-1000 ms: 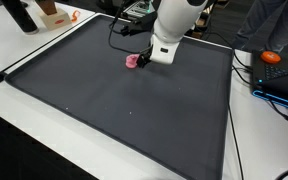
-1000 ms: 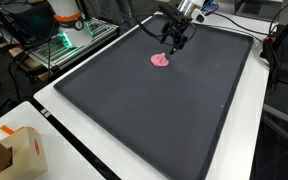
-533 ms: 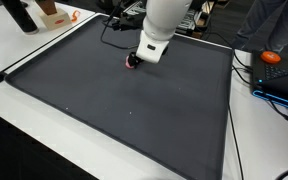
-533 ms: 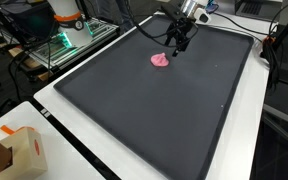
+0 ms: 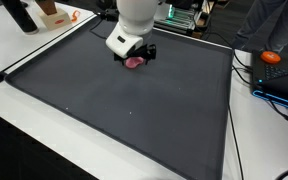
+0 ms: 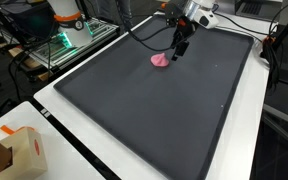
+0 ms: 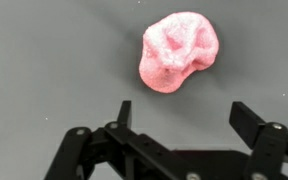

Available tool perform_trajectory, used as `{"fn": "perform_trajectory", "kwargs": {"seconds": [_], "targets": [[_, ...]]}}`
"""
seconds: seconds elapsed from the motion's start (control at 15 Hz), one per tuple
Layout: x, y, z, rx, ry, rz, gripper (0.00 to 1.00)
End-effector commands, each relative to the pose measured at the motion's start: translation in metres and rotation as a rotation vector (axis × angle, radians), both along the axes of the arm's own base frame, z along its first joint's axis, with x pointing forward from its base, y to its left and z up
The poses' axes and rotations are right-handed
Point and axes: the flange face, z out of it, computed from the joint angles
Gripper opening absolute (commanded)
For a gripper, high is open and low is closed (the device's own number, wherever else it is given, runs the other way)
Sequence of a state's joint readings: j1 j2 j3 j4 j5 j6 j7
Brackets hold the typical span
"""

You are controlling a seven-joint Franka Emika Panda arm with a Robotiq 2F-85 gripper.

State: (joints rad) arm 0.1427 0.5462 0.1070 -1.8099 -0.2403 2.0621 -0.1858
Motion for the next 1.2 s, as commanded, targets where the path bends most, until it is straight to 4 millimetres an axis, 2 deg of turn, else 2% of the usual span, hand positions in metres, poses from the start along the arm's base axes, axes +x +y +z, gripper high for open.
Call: {"fn": "perform_trajectory", "kwargs": {"seconds": [0.0, 0.47, 0.8, 1.13], "targets": [[0.012, -0.025, -0.005, 0.005, 0.002, -0.197, 1.00], [0.021, -0.083, -0.014, -0.006, 0.001, -0.561, 1.00], [0.016, -0.121, -0.014, 0.007, 0.034, -0.810, 1.00], [0.006, -0.150, -0.015, 0.028, 0.082, -1.059, 1.00]]}}
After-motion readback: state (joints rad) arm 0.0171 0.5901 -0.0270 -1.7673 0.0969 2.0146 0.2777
